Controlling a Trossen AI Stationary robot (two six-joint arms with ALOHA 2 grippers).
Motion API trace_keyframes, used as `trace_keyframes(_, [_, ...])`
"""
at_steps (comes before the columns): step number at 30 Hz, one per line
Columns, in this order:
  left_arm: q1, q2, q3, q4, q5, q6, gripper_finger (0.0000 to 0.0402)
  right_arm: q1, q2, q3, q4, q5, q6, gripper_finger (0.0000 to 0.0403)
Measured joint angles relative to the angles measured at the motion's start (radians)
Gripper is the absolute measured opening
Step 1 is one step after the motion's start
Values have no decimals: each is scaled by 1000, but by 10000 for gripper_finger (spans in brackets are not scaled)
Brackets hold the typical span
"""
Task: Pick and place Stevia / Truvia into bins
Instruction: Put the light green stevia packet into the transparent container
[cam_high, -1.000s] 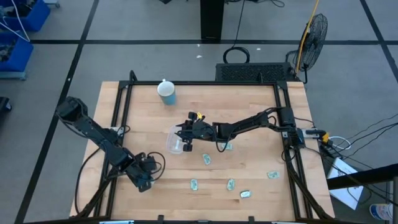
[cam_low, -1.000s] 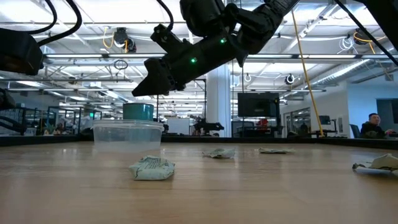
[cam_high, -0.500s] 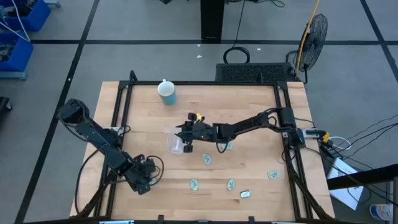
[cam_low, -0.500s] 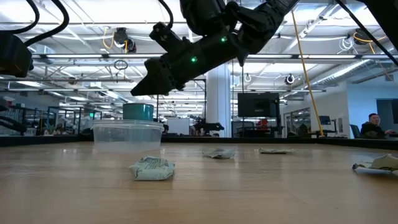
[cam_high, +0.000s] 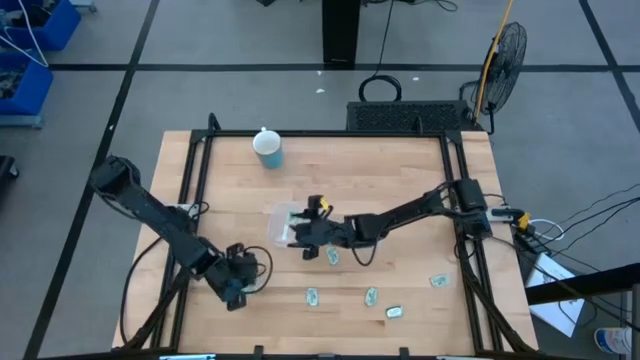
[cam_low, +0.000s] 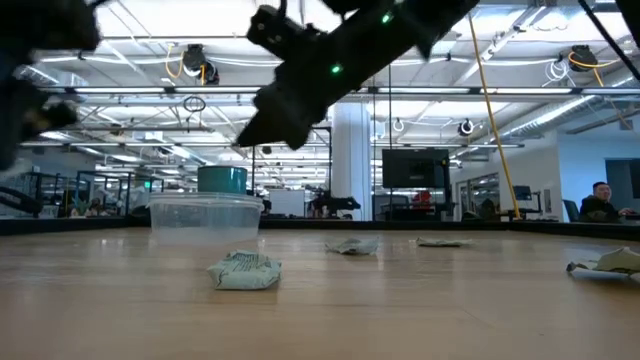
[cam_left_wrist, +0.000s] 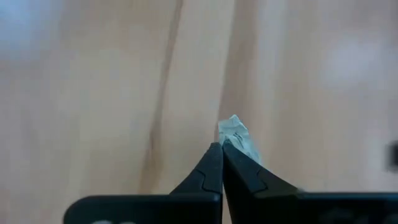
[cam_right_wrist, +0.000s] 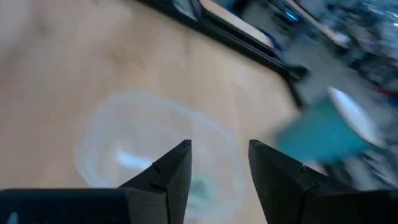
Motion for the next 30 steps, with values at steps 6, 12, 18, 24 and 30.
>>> trace_keyframes(6, [137,-69,164,-249,-229,249,2,49,-100,0,-320,153,167,151])
trace_keyframes(12, [395,-53,184,-189,-233,450,2,82,-168,0,-577,151,377,151])
trace_keyframes(18, [619,-7,184,-155,-160,455,2,109,-195,0,-739,150,506,151])
trace_keyframes(24, [701,75,183,-137,-58,409,3,126,-197,0,-841,126,634,151])
trace_keyframes(30, [701,201,183,-125,-36,416,14,130,-197,-49,-848,126,670,151])
